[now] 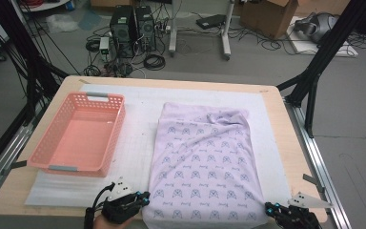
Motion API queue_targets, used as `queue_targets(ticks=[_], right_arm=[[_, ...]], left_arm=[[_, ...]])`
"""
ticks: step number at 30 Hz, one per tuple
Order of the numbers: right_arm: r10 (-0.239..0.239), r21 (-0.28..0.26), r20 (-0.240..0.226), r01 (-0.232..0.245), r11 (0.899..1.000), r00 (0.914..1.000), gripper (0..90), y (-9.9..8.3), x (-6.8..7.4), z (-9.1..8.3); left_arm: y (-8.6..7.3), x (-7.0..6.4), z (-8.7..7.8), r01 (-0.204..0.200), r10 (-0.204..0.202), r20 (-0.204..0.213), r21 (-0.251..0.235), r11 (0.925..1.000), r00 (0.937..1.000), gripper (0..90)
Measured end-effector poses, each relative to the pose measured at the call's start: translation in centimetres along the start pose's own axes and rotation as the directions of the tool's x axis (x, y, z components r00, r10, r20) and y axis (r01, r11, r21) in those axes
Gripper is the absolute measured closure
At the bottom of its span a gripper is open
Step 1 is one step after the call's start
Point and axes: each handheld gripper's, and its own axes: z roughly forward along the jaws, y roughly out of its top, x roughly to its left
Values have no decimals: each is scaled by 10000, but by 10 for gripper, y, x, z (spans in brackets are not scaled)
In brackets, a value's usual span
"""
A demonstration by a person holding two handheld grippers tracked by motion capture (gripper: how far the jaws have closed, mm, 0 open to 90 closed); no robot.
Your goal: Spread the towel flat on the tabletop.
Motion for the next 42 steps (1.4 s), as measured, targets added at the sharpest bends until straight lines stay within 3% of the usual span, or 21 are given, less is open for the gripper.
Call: queue_targets(ticks=[3, 6, 11, 15, 19, 22, 23, 25, 26, 27, 30, 35, 42], right_arm=[[10, -204, 65, -9, 9998, 10000, 820, -1, 2, -3], [278, -731, 190, -263, 9970, 9994, 727, 4, -1, -4], [482, -1090, 534, -421, 9932, 9974, 662, 14, -7, 3], [186, -1011, 792, -105, 9948, 9967, 629, 25, -10, 19], [-135, -599, 995, 195, 9980, 9949, 618, 35, -9, 36], [-182, -573, 1076, 245, 9981, 9940, 630, 39, -8, 43], [-164, -560, 1076, 226, 9982, 9941, 669, 39, -9, 43], [-90, -572, 683, 129, 9983, 9976, 841, 38, -10, 43], [-138, -560, 565, 170, 9983, 9983, 859, 38, -10, 43], [-175, -537, 632, 209, 9983, 9978, 866, 38, -8, 43], [-48, -494, 465, 71, 9988, 9989, 873, 37, -8, 40], [-50, -393, 254, 60, 9992, 9997, 874, 28, -8, 31], [-189, -265, -30, 188, 9995, 9998, 874, 17, 1, 19]], left_arm=[[3, 0, 1, -88, 83, -150, -375, 9993, 9999, 731], [6, 7, 4, 161, -185, -286, -798, 9967, 9994, 566], [20, 24, 12, 770, -808, -290, -1123, 9907, 9963, 504], [33, 33, 25, 733, -764, -330, -874, 9935, 9965, 504], [38, 34, 37, 706, -715, -153, -513, 9962, 9973, 521], [38, 28, 43, 261, -268, -242, -275, 9993, 9993, 564], [38, 26, 44, 221, -224, -149, -229, 9995, 9996, 597], [37, 20, 45, -305, 298, -519, -130, 9995, 9982, 705], [37, 18, 45, -534, 530, -692, -26, 9986, 9962, 778], [37, 16, 44, -496, 497, -664, 42, 9988, 9966, 863], [34, 15, 40, -125, 124, -585, -16, 9999, 9982, 870], [21, 16, 22, 150, -152, -406, -33, 9999, 9991, 869], [9, 12, 9, 134, -135, -149, -49, 9999, 9998, 869]])
